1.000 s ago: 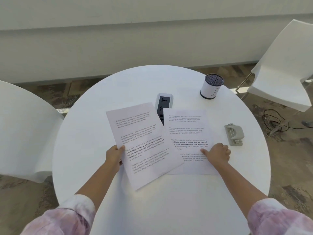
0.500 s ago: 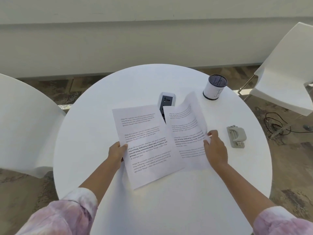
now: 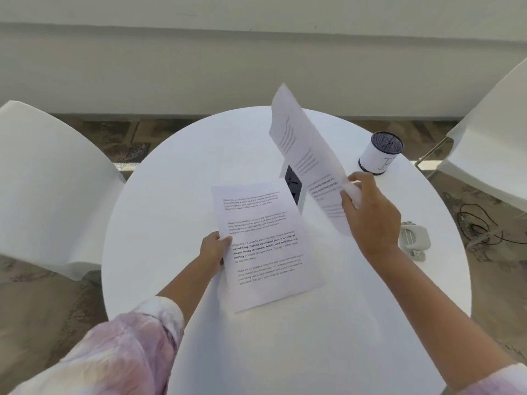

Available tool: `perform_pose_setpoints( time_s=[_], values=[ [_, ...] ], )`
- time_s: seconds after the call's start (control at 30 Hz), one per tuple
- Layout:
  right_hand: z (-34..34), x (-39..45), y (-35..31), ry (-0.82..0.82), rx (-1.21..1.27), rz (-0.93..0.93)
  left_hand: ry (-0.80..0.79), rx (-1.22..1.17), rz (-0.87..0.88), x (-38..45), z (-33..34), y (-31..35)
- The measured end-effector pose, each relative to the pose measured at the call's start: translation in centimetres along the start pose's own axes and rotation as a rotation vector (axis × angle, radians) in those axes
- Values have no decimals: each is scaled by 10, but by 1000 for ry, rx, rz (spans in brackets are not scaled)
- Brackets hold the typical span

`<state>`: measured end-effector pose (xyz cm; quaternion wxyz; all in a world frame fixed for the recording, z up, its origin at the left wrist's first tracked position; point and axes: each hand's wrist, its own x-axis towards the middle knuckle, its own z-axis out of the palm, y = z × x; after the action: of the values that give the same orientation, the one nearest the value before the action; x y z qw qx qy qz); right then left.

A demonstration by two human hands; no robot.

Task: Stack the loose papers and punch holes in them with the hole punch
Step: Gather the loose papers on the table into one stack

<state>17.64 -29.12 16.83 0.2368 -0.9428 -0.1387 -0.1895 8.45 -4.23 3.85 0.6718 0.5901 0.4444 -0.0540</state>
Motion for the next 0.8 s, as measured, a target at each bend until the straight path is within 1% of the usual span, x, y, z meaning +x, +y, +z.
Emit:
perform_pose_setpoints(
  time_s=[0.1,0.17,0.3,0.4,0.5,0.57,0.7,0.8],
  values=[
    [-3,3,-15,-166,293,186,7,-20,0,2,-4,-2],
    [1,5,-15,-231,447,268,33,-24,-1,5,-7,-4],
    [26,0,-3,-393,610,396,76,-44,-18,3,-9,-4],
    [49,-13,7,-527,627,452,69,-64,-22,2,-7,-3],
    [69,-27,14,-605,653,510,80,-87,-25,2,-7,-2],
    [79,-36,19,-631,644,532,78,-97,-24,2,-6,-1],
    [97,-53,24,-617,663,619,59,-101,-13,1,-4,-2],
    [107,-63,27,-638,580,614,20,-82,15,-1,-2,-4]
  ],
)
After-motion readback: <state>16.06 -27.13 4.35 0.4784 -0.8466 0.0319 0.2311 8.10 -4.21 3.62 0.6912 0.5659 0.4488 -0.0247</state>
